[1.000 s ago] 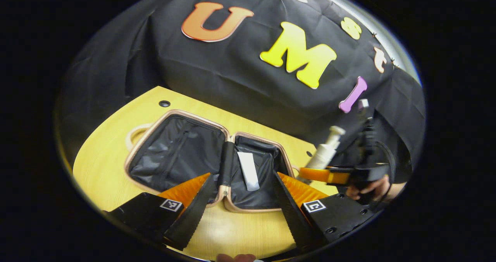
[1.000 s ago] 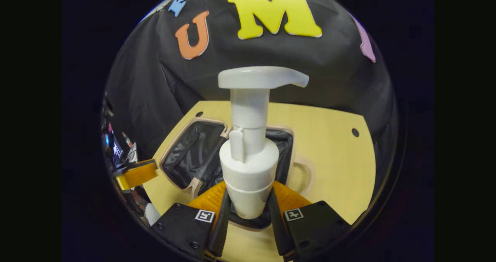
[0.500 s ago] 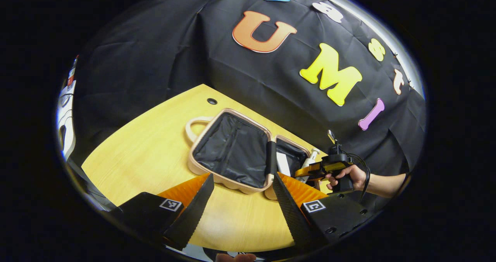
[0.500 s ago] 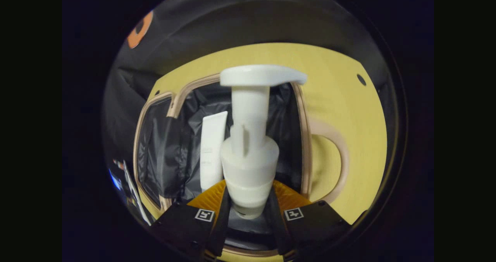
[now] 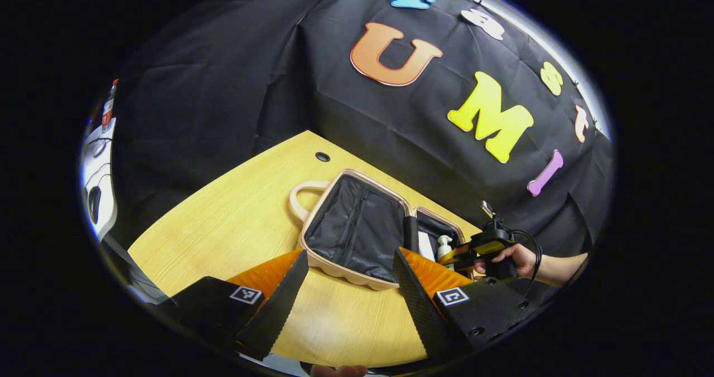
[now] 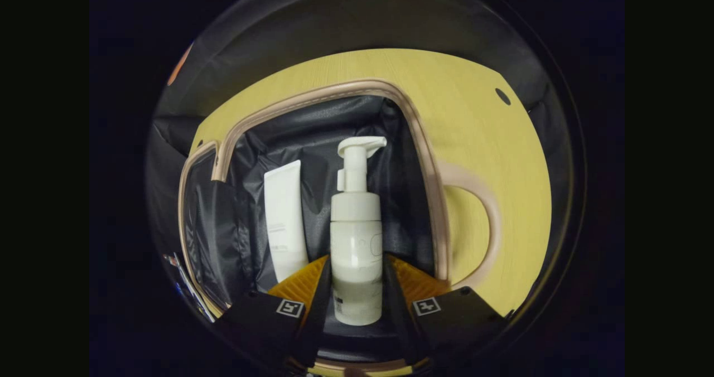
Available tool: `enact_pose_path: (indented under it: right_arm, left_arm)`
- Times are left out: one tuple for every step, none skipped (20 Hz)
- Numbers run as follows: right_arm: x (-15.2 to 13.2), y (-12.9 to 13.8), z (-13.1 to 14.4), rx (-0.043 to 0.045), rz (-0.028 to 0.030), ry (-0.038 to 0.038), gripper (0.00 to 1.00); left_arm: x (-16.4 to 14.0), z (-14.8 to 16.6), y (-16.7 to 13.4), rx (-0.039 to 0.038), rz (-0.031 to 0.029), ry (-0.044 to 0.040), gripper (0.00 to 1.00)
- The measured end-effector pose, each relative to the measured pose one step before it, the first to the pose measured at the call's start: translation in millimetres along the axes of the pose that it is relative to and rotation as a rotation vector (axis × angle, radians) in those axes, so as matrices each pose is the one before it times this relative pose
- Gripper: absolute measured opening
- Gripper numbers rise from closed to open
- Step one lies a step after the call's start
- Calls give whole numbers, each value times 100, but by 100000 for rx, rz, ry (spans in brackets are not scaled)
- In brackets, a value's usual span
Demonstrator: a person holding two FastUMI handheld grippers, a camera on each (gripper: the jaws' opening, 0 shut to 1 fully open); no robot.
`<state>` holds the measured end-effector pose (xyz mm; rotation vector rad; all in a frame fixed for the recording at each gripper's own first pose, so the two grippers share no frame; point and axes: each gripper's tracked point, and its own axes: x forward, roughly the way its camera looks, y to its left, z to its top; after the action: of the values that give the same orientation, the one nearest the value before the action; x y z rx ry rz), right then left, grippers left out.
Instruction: First open the suitcase, pack the skin care products into it, and then close the suitcase.
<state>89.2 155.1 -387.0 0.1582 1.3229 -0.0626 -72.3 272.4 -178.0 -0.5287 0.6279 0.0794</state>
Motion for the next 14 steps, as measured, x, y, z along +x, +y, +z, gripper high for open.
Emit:
enact_pose_path:
  right_arm:
    - [-815,15,166,-1225,18,-1789,57]
    - [-933,-202,105,-1680,-975,-2332,60]
    - [-1206,-334,399,-2629,-1119,-3527,64]
    - [-1462,-104,417,-2628,437,-4169,65]
    - [-1886,346,506,-2235,3022,-4675,69]
    - [-1689,852,290,-1523,5663,-3643,70]
    - [-1767,850,114,-1499,5982,-2565,70]
    - [-1708,613,-28,-1849,5227,-2245,68]
    - [-1621,792,-16,-1405,4343,-1762,70]
    - [-1533,610,-165,-2000,3167,-2489,70]
    - [-1811,502,186,-2350,3147,-3170,71]
    - [-1508,485,-24,-1545,2772,-2225,71]
    - [-1512,651,145,-664,3369,-2737,72]
    - [-1217,316,227,-504,1210,-3409,73]
  left_arm:
    - [177,241,454,-2002,-579,-480,97]
    - [225,316,327,-2034,-943,-1050,97]
    - [385,571,318,-2269,-1563,-1475,97]
    - [216,512,261,-3890,-3636,-1580,98]
    - [381,518,-118,-4970,-5978,-1415,97]
    - [448,573,231,-4602,-4927,-2736,97]
    - [950,695,580,-4613,-3521,-1755,97]
    - [1106,611,1484,-4132,-1728,-1793,97]
    - [1312,366,1784,-3843,826,-1172,97]
    - [1521,205,2220,-3221,2173,-678,97]
    - [1377,184,1548,-3502,123,653,97]
    - [916,115,1109,-4486,86,402,96]
    - [1002,172,858,-4953,-123,742,96]
    - [724,-61,640,-3601,-112,899,96]
